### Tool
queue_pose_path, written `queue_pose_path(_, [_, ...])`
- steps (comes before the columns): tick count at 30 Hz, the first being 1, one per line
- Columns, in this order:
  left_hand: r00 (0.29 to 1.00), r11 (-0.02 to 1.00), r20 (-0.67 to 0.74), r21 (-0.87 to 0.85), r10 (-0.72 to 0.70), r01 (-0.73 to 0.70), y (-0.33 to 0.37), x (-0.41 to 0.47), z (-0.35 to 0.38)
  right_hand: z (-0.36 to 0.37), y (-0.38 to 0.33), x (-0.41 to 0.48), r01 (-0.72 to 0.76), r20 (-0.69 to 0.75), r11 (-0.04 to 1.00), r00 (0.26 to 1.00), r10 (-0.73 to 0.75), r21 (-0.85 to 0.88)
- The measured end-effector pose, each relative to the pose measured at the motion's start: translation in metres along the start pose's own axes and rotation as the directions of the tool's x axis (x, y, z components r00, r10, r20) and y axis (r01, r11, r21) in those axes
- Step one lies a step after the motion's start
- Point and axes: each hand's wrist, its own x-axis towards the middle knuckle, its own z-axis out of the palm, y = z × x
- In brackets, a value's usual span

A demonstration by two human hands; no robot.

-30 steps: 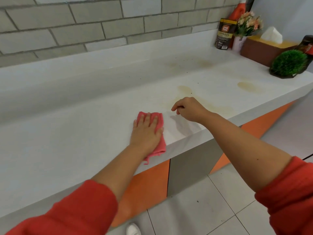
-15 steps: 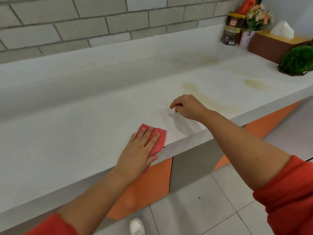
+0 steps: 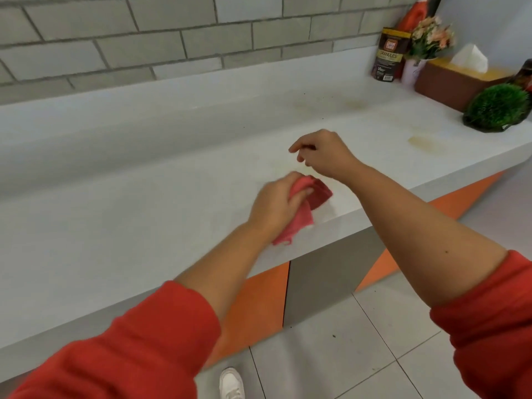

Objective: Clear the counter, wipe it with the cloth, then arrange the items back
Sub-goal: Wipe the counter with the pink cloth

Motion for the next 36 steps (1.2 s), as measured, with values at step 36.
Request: queue_pose_path(36, [0.941,0.775,-0.107,0.541,-0.321,0.326,-0.160,0.037,-0.079,0.072,0.013,0.047,0.013,0.400,0.906,0.900,0.174,-0.424])
